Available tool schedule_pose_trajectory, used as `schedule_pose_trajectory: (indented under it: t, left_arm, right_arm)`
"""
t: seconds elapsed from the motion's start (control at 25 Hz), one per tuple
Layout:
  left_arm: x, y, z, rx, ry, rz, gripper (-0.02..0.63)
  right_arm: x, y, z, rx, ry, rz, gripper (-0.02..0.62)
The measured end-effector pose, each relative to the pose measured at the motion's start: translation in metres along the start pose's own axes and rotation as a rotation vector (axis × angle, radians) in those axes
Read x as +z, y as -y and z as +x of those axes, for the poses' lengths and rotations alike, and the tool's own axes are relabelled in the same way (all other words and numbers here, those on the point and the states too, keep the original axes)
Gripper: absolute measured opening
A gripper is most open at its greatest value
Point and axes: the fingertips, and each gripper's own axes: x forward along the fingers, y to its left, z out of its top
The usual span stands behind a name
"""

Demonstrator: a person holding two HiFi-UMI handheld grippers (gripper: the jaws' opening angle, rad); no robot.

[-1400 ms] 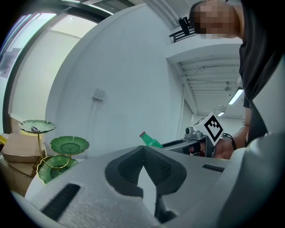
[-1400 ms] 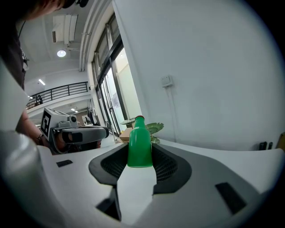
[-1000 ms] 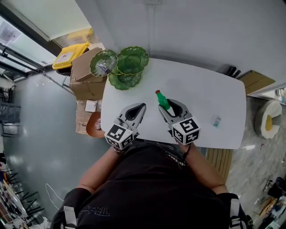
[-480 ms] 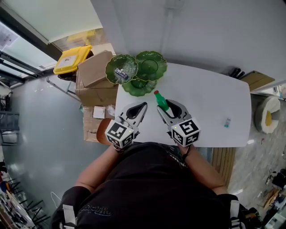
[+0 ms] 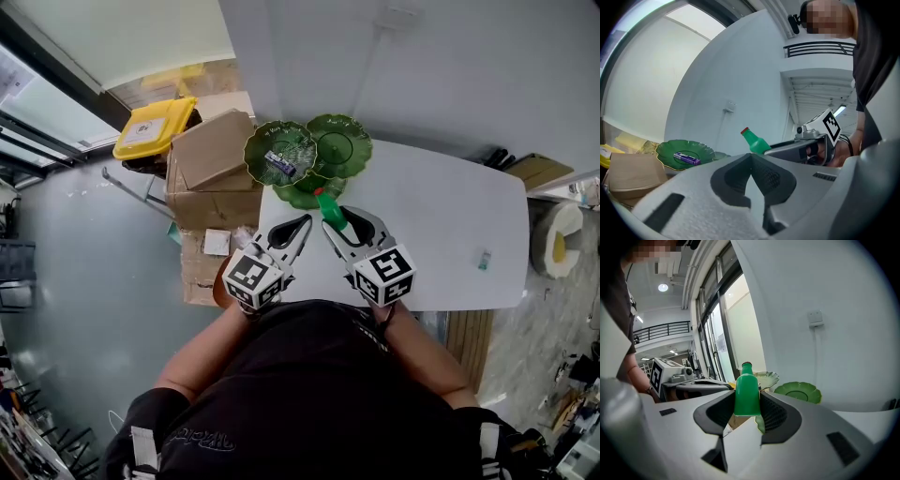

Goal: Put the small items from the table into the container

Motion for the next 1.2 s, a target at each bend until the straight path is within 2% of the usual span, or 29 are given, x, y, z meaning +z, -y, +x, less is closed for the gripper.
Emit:
schedule_pose_trajectory:
  t: [0.52, 0.88, 1.2]
  left_arm:
    - [0.0, -0.047, -0.017, 0.033, 0.044, -0.047, 0.006]
    - [-0.008, -0.06, -0.03, 0.054, 0.05, -0.073, 0.006]
    - [-0.011, -0.062, -0.03, 0.06, 0.047, -0.085, 0.008]
  right_arm:
    - [0.018, 0.008, 0.077, 0.003, -0.062, -0.041, 0.17]
    - [0.02, 0.031, 0.123, -0.032, -0.127, -0.083, 0.17]
    - [0.019, 0.044, 0.138, -0.059, -0.156, -0.088, 0.172]
